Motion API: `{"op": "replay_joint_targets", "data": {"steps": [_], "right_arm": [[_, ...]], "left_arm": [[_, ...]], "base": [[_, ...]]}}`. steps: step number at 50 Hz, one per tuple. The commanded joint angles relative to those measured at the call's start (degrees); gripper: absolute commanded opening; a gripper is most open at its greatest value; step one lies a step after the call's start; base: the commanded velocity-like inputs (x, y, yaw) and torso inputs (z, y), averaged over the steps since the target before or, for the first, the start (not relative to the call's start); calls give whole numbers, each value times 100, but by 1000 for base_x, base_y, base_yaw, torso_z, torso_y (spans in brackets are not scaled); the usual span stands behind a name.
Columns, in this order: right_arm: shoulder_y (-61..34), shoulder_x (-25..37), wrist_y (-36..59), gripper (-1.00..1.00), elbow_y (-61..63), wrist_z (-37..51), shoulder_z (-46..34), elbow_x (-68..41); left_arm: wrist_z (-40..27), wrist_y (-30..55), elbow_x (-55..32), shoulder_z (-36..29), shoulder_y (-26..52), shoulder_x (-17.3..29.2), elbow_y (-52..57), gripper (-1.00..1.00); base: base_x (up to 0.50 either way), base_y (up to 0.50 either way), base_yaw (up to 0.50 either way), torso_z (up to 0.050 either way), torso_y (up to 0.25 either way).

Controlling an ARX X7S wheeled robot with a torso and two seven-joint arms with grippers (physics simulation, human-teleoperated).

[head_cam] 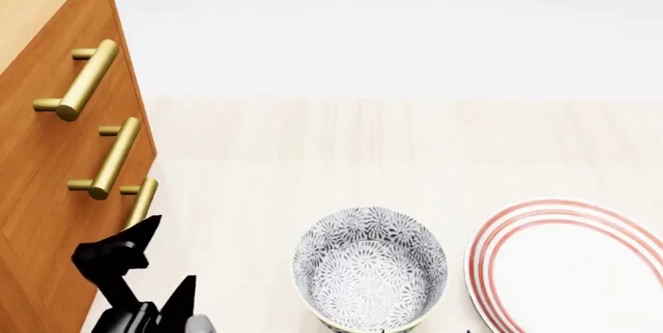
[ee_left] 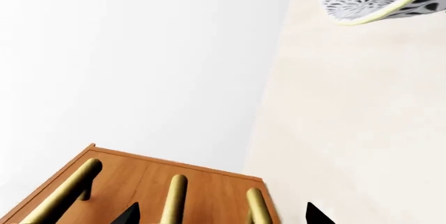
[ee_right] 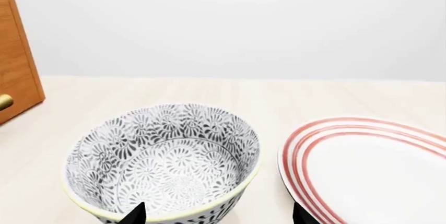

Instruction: Open the top drawer of the cabinet.

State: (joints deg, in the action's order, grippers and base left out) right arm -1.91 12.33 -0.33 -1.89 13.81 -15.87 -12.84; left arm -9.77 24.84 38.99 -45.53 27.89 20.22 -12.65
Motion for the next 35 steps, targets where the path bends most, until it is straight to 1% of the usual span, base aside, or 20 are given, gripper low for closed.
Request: {"op": "replay_joint_targets", "data": {"steps": [1, 15, 35], "right_arm": [[-8, -89, 44, 100, 39, -94, 116, 61], [3, -72, 48, 100, 28, -66, 71, 21], [-29, -50, 9, 100, -70, -59, 13, -38]], "left_arm": [[381, 280, 544, -48, 193, 79, 88, 100], [687, 565, 893, -219, 212, 238, 392, 100], [1113, 821, 1066, -134, 431, 506, 886, 100]], "base": [[0, 0, 0, 0, 0], [0, 0, 0, 0, 0], [0, 0, 0, 0, 0]]}}
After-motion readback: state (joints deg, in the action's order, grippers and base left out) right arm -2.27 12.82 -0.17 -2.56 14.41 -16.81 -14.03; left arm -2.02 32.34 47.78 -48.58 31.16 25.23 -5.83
